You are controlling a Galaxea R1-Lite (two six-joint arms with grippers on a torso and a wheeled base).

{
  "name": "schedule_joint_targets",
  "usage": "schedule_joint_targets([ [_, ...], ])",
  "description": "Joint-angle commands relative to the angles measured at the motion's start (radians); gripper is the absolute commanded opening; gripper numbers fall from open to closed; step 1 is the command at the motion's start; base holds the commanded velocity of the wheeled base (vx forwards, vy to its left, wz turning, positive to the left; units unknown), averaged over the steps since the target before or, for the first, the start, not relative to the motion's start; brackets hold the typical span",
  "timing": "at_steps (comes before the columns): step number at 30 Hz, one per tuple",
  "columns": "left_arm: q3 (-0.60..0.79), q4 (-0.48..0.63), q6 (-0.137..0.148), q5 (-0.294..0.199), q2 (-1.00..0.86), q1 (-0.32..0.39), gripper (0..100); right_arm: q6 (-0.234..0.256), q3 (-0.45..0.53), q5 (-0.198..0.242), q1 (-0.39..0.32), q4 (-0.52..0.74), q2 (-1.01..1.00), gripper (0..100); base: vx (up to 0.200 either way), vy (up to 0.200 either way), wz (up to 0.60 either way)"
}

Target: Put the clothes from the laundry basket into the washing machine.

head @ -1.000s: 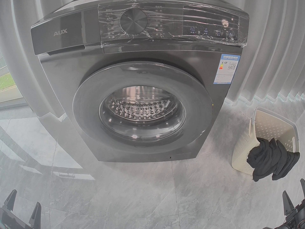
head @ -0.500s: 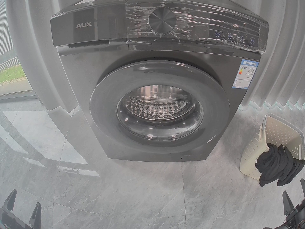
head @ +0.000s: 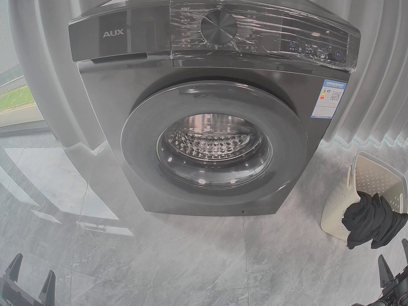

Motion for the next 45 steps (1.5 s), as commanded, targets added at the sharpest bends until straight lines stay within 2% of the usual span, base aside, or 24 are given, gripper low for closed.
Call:
schedule_joint_targets([
  [1,0.018,-0.002,-0.002,0.000,-0.015,0.000,100,0.000,0.018,0.000,0.001,0.000,-0.008,100,0.000,0.000,0.00],
  [25,0.018,-0.002,-0.003,0.002,-0.015,0.000,100,0.001,0.018,0.000,0.001,0.000,-0.008,100,0.000,0.000,0.00],
  [29,0.018,0.000,0.000,0.003,-0.015,0.000,100,-0.013,0.018,0.005,-0.002,0.000,-0.006,100,0.150,0.000,0.00],
  [40,0.018,0.000,-0.002,0.002,-0.015,0.000,100,-0.016,0.018,0.009,-0.002,-0.002,-0.010,100,0.000,0.000,0.00],
  [41,0.018,-0.002,-0.002,0.002,-0.015,0.000,100,-0.019,0.008,0.020,0.000,-0.017,-0.013,100,0.000,0.000,0.00],
  [43,0.018,0.000,0.000,0.002,-0.015,0.000,100,-0.013,-0.073,0.040,0.003,-0.046,-0.006,100,0.000,0.000,0.00],
  [45,0.018,-0.002,-0.005,0.003,-0.015,0.000,100,0.000,-0.231,0.055,0.009,-0.043,0.064,100,0.000,0.000,0.00],
])
